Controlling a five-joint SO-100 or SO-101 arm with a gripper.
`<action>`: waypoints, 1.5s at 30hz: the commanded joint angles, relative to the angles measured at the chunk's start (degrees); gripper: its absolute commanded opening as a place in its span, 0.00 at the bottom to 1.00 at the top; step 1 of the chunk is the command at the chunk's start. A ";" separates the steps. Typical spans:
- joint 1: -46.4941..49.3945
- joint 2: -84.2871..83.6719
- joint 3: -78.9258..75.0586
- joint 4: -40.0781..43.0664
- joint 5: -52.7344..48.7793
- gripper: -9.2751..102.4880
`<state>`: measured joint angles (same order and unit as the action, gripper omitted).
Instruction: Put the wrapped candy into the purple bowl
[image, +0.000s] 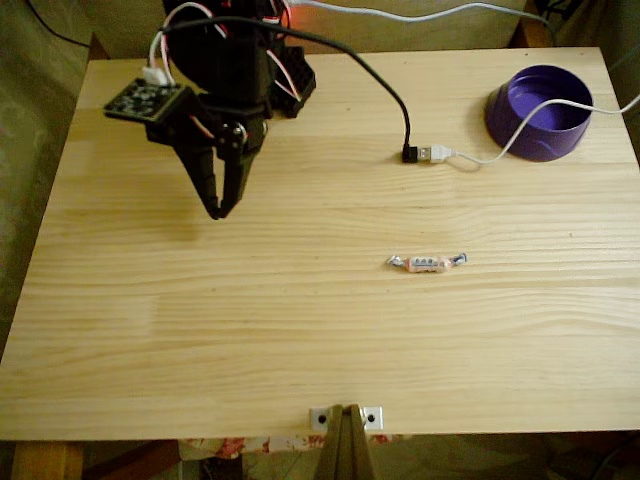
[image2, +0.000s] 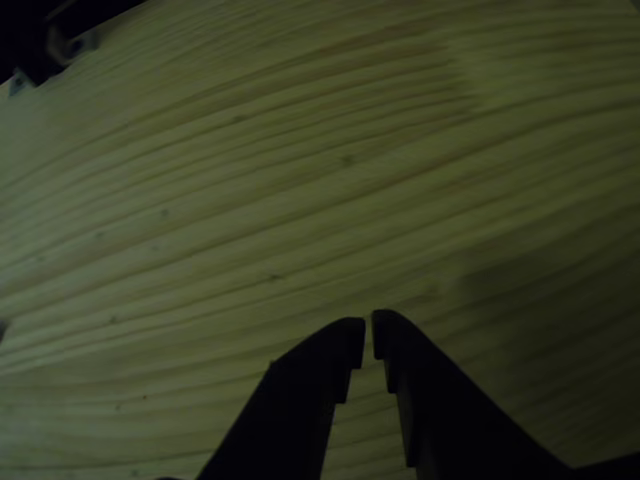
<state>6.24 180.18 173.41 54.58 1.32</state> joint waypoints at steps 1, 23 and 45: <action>0.09 0.62 -1.23 -1.05 0.44 0.08; -0.70 -1.58 -9.23 -1.41 -23.12 0.08; -20.30 -42.98 -48.43 8.35 -35.77 0.08</action>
<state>-9.58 143.17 135.00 62.40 -36.12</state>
